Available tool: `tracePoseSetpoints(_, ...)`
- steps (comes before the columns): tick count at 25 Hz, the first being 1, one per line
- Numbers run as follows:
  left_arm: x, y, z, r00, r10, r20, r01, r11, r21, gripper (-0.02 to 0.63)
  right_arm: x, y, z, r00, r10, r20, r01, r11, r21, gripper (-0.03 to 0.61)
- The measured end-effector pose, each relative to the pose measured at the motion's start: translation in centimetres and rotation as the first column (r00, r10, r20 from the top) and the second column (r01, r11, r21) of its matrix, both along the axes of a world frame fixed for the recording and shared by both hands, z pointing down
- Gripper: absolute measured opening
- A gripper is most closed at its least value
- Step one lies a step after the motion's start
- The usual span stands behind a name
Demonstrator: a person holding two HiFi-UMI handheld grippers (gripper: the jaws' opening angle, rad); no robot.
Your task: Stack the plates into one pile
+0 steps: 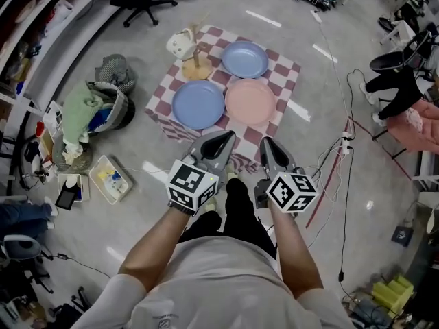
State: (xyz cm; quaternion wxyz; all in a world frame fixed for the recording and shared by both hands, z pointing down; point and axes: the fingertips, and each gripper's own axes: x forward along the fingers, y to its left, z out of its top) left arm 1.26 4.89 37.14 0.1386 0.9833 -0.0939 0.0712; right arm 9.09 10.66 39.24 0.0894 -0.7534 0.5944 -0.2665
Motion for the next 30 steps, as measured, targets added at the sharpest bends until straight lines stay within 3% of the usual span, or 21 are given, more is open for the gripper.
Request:
tracePoseSetpoints(11, 9.1, -5.2, 7.3, 0.996, 0.004, 0.092, 0.0, 0.999, -0.046, 0.006, 10.6, -4.7, 11.3, 0.988, 0.077, 0.13, -0.052, 0.981, -0.185, 0.015)
tracePoseSetpoints(21, 15.9, -6.4, 14.8, 0.979, 0.048, 0.2, -0.024, 0.992, -0.121, 0.006, 17.5, -5.3, 24.0, 0.955, 0.162, 0.246, -0.05, 0.912, -0.407, 0.058)
tracePoseSetpoints(30, 18.7, -7.1, 19.0, 0.963, 0.063, 0.262, -0.019, 0.986, -0.168, 0.006, 19.9, -5.9, 30.9, 0.922, 0.228, 0.313, -0.035, 0.854, -0.52, 0.074)
